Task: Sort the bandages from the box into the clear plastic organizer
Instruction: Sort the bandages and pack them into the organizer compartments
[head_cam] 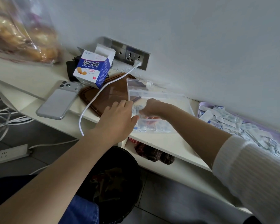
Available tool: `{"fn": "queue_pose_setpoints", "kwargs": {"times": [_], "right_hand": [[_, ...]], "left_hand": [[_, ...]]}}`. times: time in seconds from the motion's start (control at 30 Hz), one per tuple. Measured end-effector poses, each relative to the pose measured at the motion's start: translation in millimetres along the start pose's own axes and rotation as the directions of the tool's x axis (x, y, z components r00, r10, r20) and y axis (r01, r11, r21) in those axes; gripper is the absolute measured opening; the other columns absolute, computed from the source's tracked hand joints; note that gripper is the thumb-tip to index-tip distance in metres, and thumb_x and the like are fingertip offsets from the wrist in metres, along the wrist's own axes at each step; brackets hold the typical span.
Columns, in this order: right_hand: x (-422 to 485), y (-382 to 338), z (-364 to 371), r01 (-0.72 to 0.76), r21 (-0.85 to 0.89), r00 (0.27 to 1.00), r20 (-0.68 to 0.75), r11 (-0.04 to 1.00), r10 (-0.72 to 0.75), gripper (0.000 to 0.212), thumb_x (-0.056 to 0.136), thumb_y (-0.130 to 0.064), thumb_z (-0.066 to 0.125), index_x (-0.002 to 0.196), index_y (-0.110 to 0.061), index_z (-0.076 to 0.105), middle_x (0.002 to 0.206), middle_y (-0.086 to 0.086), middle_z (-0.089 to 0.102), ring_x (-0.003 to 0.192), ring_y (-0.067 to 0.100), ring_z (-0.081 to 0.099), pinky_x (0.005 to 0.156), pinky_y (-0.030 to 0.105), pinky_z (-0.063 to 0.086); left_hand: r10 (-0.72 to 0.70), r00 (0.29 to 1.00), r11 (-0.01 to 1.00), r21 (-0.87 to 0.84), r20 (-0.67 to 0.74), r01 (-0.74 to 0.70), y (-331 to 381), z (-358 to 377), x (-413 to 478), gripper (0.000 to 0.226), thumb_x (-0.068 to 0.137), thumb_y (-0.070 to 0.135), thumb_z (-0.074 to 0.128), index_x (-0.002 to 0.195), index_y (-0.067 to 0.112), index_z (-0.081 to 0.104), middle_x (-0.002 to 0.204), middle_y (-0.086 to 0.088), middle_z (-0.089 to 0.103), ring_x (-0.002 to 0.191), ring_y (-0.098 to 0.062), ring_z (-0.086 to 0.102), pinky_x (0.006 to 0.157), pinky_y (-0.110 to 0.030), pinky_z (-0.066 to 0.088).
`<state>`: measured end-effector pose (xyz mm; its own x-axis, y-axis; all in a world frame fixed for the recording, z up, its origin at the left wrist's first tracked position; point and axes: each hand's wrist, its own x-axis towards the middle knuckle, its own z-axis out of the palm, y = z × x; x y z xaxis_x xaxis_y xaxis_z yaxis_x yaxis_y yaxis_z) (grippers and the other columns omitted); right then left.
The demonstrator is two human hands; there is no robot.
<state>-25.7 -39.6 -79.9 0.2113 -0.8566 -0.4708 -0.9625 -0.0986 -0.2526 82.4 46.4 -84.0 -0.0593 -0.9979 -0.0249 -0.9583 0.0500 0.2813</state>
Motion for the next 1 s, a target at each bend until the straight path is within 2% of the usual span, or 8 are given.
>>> {"fn": "queue_pose_setpoints", "kwargs": {"times": [0.07, 0.33, 0.4, 0.47, 0.57, 0.7, 0.83, 1.0], "right_hand": [[2.3, 1.7, 0.5, -0.006, 0.035, 1.000, -0.019, 0.999, 0.006, 0.016, 0.096, -0.012, 0.046, 0.104, -0.001, 0.054, 0.103, 0.014, 0.060, 0.087, 0.020, 0.056, 0.055, 0.018, 0.036], [2.9, 13.8, 4.2, 0.027, 0.066, 0.999, -0.030, 0.997, -0.025, 0.038, 0.098, -0.023, 0.041, 0.062, -0.012, 0.033, 0.063, 0.000, 0.035, 0.052, 0.012, 0.035, 0.049, 0.021, 0.027], [-1.4, 16.6, 3.5, 0.072, -0.001, 0.996, -0.049, 0.997, -0.072, 0.038, 0.100, -0.026, 0.036, 0.067, -0.009, 0.040, 0.069, 0.001, 0.041, 0.058, 0.012, 0.042, 0.054, 0.020, 0.031], [-8.5, 22.1, 1.2, 0.119, -0.075, 0.989, -0.081, 0.990, -0.125, 0.033, 0.101, -0.028, 0.035, 0.098, -0.002, 0.054, 0.097, 0.009, 0.056, 0.087, 0.019, 0.056, 0.074, 0.022, 0.041], [-31.7, 34.5, -4.0, 0.207, -0.193, 0.939, -0.236, 0.959, -0.251, 0.035, 0.100, -0.026, 0.036, 0.128, -0.006, 0.045, 0.125, 0.012, 0.054, 0.114, 0.027, 0.051, 0.093, 0.036, 0.044], [-58.1, 64.1, -1.4, 0.320, -0.322, 0.799, -0.413, 0.891, -0.436, 0.035, 0.100, -0.023, 0.037, 0.133, -0.011, 0.042, 0.132, 0.007, 0.046, 0.120, 0.024, 0.043, 0.097, 0.031, 0.037], [-77.5, 112.3, 5.5, 0.329, -0.325, 0.698, -0.548, 0.887, -0.460, 0.027, 0.093, -0.013, 0.051, 0.119, -0.005, 0.055, 0.114, 0.013, 0.056, 0.103, 0.032, 0.056, 0.087, 0.037, 0.045], [-100.4, 190.9, 7.9, 0.168, -0.318, 0.776, -0.540, 0.933, -0.324, 0.026, 0.094, -0.014, 0.052, 0.119, -0.007, 0.054, 0.114, 0.012, 0.055, 0.105, 0.031, 0.055, 0.086, 0.038, 0.045]], "left_hand": [[-0.003, 1.000, 1.000, 0.002, 0.011, 0.003, 1.0, -0.5, 0.3, 0.052, 0.099, 0.039, 0.034, 0.144, 0.015, 0.024, 0.142, -0.004, 0.037, 0.128, -0.022, 0.035, 0.101, -0.037, 0.032], [0.006, 0.999, 0.999, 0.032, 0.053, -0.007, 1.0, -0.4, 3.2, 0.053, 0.099, 0.041, 0.034, 0.144, 0.015, 0.024, 0.143, -0.005, 0.037, 0.128, -0.022, 0.036, 0.100, -0.037, 0.033], [0.005, 0.998, 0.999, 0.046, 0.055, -0.007, 0.3, 0.5, 4.9, 0.053, 0.099, 0.042, 0.033, 0.143, 0.015, 0.025, 0.142, -0.005, 0.038, 0.127, -0.022, 0.037, 0.099, -0.038, 0.033], [-0.008, 0.998, 0.996, 0.087, 0.057, 0.003, 1.3, 0.7, 5.6, 0.053, 0.099, 0.043, 0.033, 0.143, 0.015, 0.025, 0.141, -0.005, 0.039, 0.126, -0.023, 0.037, 0.099, -0.038, 0.034], [-0.025, 1.000, 0.970, 0.241, 0.006, 0.023, 6.4, -1.6, 3.8, 0.053, 0.098, 0.045, 0.031, 0.142, 0.016, 0.029, 0.139, -0.005, 0.040, 0.126, -0.024, 0.038, 0.097, -0.038, 0.034], [0.014, 0.991, 0.932, 0.360, -0.134, 0.036, 15.4, 0.5, 0.4, 0.039, 0.097, 0.038, 0.038, 0.126, 0.013, 0.046, 0.126, -0.007, 0.048, 0.116, -0.025, 0.044, 0.091, -0.037, 0.036], [0.187, 0.941, 0.918, 0.391, -0.283, -0.065, 26.2, 12.0, 0.8, 0.023, 0.071, 0.013, 0.074, 0.090, 0.008, 0.064, 0.090, -0.012, 0.062, 0.084, -0.032, 0.057, 0.070, -0.038, 0.045], [0.386, 0.864, 0.887, 0.386, -0.322, -0.252, 58.5, 30.9, -1.0, 0.027, 0.066, 0.006, 0.074, 0.091, 0.009, 0.064, 0.088, -0.010, 0.059, 0.081, -0.029, 0.058, 0.068, -0.037, 0.046]]}}
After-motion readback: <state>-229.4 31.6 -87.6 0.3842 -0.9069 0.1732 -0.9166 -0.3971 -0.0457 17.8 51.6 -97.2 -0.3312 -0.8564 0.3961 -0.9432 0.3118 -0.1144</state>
